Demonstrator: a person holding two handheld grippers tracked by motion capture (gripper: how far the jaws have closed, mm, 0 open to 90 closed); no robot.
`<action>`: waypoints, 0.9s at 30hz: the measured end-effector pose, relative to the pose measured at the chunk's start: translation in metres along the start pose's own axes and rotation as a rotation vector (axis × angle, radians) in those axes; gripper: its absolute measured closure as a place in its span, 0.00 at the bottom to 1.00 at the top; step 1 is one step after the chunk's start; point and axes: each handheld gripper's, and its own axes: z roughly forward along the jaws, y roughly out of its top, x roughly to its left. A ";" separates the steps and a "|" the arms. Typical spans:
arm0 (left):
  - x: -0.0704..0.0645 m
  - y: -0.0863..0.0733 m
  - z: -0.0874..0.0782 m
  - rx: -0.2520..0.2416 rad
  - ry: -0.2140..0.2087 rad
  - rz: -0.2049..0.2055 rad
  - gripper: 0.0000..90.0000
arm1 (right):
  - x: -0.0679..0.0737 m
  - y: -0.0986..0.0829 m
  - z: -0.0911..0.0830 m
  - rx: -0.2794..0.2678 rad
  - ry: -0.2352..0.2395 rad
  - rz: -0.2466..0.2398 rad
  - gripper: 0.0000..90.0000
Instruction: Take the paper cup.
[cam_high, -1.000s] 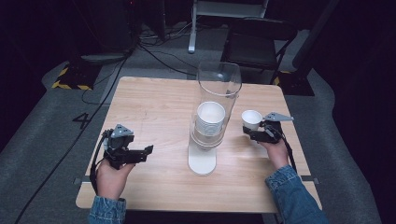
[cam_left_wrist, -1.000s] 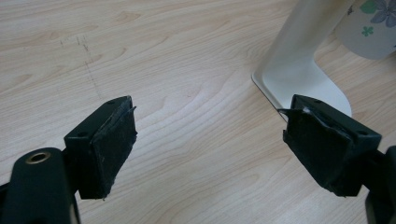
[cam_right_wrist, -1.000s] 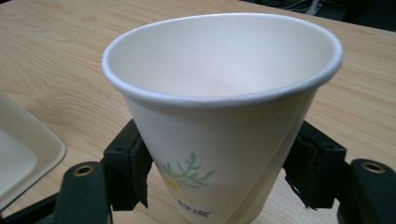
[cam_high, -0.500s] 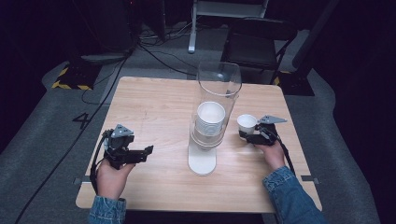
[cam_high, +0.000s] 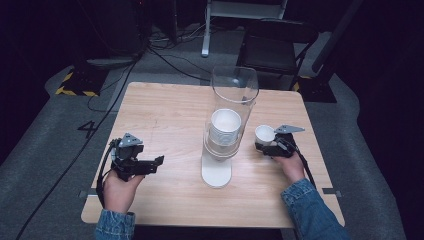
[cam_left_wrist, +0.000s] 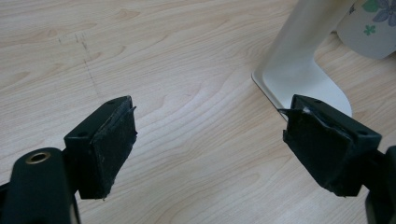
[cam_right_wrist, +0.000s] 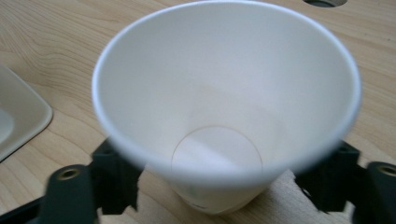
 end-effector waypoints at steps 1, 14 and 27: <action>0.000 0.000 0.000 0.002 0.000 0.003 0.19 | 0.000 0.000 0.000 0.000 0.003 0.005 0.22; -0.001 0.003 0.005 0.012 -0.012 0.006 0.18 | -0.002 0.009 -0.036 0.001 -0.014 0.006 0.08; -0.001 -0.005 -0.002 0.023 -0.010 0.010 0.18 | 0.008 0.027 -0.096 -0.131 0.054 0.010 0.07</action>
